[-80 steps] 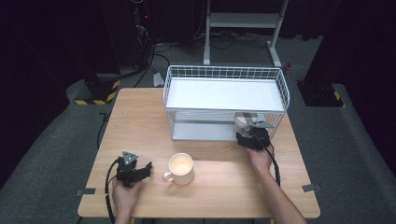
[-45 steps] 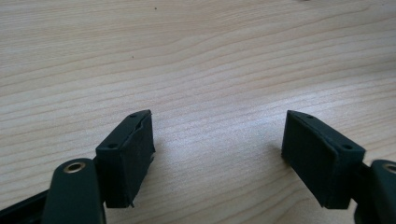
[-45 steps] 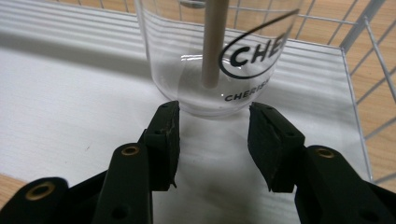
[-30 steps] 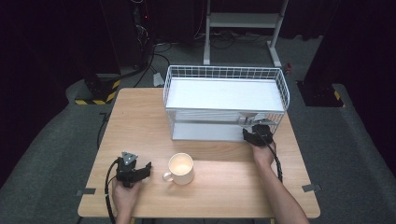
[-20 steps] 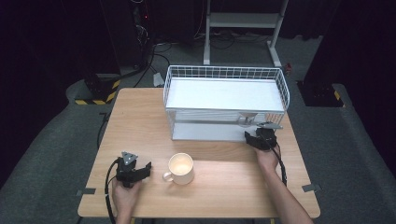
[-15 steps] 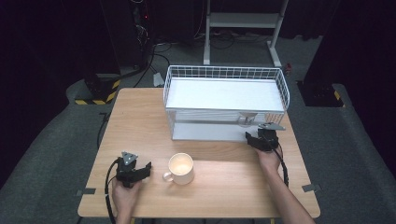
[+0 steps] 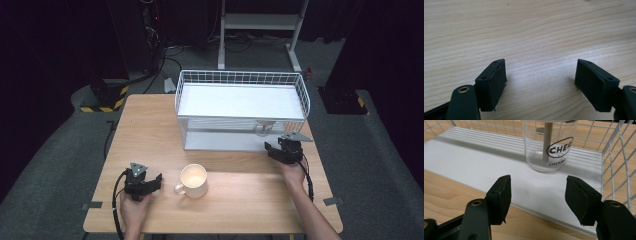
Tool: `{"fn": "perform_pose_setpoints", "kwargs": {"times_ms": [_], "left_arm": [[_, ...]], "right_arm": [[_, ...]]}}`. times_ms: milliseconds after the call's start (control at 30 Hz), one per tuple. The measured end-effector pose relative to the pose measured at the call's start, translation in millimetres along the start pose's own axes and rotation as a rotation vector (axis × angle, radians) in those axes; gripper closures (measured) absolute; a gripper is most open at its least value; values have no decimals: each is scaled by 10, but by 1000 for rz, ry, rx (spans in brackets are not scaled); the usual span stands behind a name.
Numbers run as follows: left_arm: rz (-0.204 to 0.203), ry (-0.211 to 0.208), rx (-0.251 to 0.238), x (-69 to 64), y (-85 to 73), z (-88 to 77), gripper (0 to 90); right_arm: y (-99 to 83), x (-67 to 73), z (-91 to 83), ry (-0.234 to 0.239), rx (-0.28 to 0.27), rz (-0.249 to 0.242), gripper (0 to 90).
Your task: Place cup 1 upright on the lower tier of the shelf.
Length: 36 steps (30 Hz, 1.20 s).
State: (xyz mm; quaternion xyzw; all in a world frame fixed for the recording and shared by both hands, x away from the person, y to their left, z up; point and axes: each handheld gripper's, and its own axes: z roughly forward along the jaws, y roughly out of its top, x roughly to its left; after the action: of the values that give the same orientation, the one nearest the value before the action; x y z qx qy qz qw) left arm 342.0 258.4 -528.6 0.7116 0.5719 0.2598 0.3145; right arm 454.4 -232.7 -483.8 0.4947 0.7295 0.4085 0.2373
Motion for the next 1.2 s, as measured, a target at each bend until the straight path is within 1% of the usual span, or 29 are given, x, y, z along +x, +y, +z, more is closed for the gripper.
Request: {"fn": "perform_pose_setpoints", "kwargs": {"times_ms": [33,167,300,333,433,500,567,667,733,833,967,1100,1200], "left_arm": [[-1,1,-2,-1,-1,1,252],[-1,0,-1,0,0,1,252],[-1,1,-1,-1,0,1,252],[-2,1,-1,-1,0,1,252],[-1,1,-2,-1,-1,1,252],[-1,1,-2,-1,-1,1,252],[-2,1,-2,-1,-1,1,252],[-2,1,-2,-1,-1,1,252],[-2,1,-1,-1,0,1,252],[-2,1,-2,-1,-1,1,252],[-2,1,-2,0,0,1,252],[-2,1,-2,-1,0,1,252],[-2,1,-2,-1,-1,1,251]], "right_arm": [[-1,6,-18,4,1,6,383],[-25,17,-74,9,-16,1,383],[-74,-7,-136,17,-16,21,387],[-79,-17,-149,20,-21,18,387],[-85,-26,-219,28,-25,36,387],[-77,-35,-256,28,-37,25,387],[-73,-40,-287,31,-44,25,387],[-73,-37,-314,31,-37,21,387],[-85,-28,-339,35,-49,25,388],[-109,-20,-365,40,-55,17,388],[-139,-27,-408,50,-58,26,386],[-174,-46,-466,43,-72,25,378],[-198,-62,-489,48,-67,29,373]]}}
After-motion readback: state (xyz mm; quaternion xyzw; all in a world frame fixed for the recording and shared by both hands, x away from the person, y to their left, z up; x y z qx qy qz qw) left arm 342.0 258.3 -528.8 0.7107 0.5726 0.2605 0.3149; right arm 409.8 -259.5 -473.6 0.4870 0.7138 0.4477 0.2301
